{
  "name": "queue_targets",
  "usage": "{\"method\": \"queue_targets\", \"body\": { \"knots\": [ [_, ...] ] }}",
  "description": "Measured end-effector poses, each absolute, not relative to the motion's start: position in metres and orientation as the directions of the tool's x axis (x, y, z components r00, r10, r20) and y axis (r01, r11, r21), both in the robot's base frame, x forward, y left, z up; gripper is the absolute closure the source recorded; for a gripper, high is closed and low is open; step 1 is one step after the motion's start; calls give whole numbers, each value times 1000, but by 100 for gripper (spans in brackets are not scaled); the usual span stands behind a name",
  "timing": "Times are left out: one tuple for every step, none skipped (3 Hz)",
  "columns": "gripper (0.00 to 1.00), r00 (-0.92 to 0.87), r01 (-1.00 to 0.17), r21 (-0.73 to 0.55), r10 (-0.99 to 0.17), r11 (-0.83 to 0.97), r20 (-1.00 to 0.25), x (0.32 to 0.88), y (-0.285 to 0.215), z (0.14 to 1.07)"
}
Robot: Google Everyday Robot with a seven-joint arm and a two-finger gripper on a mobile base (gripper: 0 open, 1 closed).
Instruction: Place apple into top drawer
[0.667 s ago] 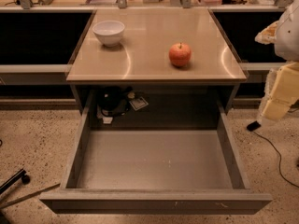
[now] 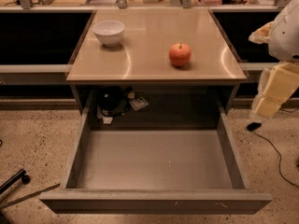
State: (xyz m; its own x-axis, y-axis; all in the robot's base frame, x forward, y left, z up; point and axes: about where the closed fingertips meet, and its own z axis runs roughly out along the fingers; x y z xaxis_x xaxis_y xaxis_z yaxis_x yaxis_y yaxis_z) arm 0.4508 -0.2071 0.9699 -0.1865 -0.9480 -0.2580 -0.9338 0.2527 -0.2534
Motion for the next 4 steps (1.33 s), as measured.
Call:
{"method": "queue_targets", "body": {
  "knots": [
    [0,-135,-933,-286,-949,219,-285,487,-190,961],
    [0,-122,-917,-330,-946,223,-301,539,-180,944],
    [0,-137,-894,-378,-951,240,-278,588,-174,919],
    [0,-169,-860,-439,-958,259,-233,630,-175,897]
  ]
}}
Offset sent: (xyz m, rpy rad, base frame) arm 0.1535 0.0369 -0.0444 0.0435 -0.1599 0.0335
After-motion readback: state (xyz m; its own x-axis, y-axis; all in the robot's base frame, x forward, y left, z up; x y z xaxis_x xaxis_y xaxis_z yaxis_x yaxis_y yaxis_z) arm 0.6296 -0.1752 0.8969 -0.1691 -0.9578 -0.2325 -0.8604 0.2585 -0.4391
